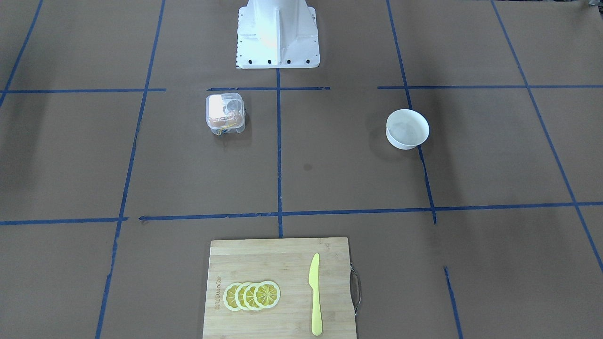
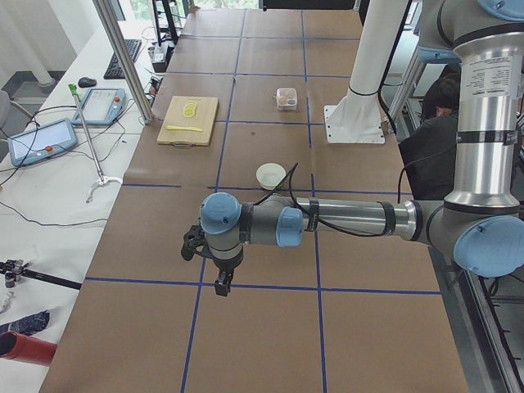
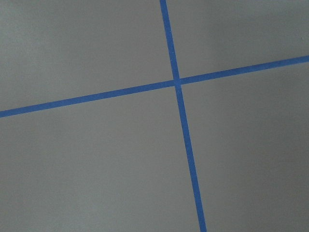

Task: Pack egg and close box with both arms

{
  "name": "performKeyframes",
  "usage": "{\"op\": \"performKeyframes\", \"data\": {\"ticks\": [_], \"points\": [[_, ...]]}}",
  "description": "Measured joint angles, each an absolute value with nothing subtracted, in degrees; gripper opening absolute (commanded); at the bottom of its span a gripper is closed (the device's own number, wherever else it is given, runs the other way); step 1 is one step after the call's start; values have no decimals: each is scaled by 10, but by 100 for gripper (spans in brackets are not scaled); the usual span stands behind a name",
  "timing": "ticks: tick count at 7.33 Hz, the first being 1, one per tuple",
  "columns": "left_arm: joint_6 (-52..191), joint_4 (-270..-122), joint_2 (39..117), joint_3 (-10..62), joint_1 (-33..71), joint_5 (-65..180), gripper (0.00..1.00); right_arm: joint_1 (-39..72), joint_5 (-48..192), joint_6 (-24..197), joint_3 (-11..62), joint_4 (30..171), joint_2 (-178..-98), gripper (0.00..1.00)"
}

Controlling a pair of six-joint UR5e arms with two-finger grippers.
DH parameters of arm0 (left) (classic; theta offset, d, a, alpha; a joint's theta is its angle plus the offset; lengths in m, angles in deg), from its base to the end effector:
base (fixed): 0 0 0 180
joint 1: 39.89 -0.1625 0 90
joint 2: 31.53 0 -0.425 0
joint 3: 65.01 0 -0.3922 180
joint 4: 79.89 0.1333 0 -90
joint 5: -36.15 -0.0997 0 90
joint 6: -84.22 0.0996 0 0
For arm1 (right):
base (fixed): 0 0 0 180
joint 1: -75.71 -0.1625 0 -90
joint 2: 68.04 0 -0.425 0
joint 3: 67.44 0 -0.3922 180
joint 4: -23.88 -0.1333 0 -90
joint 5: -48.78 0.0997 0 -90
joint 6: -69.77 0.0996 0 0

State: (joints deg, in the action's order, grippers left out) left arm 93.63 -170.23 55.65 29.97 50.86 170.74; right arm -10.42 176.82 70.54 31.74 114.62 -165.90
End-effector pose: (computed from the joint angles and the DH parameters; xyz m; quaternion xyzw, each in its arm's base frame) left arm -0.0696 -0.4728 0.6387 0.0537 0.3760 0.0781 0.9218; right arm 0.0424 -0.4383 0.6519 -0.0084 -0.3258 -0.0272 0.9450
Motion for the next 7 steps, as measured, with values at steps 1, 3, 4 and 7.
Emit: {"op": "performKeyframes", "data": {"ticks": [1, 3, 4, 7], "points": [[936, -1703, 556, 301, 509, 1709, 100, -113, 1760, 679, 314, 1166, -1662, 100], [937, -1705, 554, 304, 509, 1710, 100, -132, 1756, 629, 311, 1176, -1673, 100], [938, -1705, 552, 306, 509, 1711, 100, -136, 1759, 623, 311, 1175, -1678, 100], [938, -1704, 551, 307, 509, 1711, 100, -137, 1763, 625, 310, 1172, -1682, 100]]}}
